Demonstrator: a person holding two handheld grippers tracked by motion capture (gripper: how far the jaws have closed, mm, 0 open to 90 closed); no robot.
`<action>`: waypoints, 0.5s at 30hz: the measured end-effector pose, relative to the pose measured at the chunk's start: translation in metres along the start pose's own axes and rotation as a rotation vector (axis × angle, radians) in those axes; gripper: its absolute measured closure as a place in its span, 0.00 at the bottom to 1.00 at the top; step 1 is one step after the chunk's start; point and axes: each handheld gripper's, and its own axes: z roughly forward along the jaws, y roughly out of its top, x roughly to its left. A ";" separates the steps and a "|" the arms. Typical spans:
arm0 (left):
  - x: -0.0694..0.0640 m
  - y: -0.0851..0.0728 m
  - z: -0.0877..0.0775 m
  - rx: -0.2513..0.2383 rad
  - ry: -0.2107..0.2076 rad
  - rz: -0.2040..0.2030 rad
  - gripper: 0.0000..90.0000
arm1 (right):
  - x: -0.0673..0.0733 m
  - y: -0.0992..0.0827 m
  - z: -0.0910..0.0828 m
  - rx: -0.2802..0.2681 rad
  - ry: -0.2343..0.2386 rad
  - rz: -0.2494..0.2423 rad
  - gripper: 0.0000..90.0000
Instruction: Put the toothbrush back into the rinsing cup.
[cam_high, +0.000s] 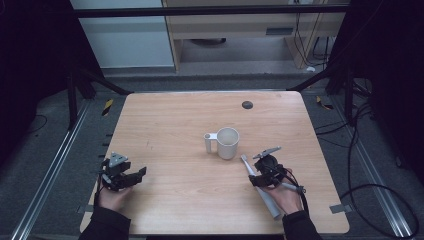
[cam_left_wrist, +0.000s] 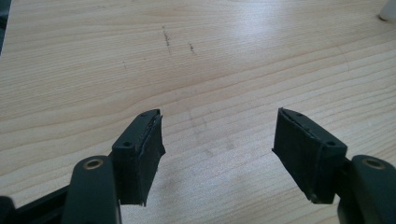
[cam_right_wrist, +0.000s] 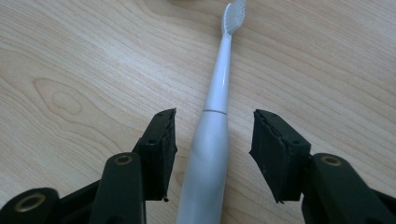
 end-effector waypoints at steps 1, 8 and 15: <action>0.000 0.000 0.000 0.001 0.000 -0.002 0.35 | 0.000 0.000 0.002 0.009 0.000 -0.001 0.56; 0.000 0.000 0.000 0.001 -0.001 -0.004 0.35 | 0.000 0.000 0.006 0.027 0.006 -0.002 0.58; 0.000 0.000 0.000 0.002 -0.002 -0.004 0.35 | 0.000 -0.002 0.011 0.052 0.007 0.003 0.60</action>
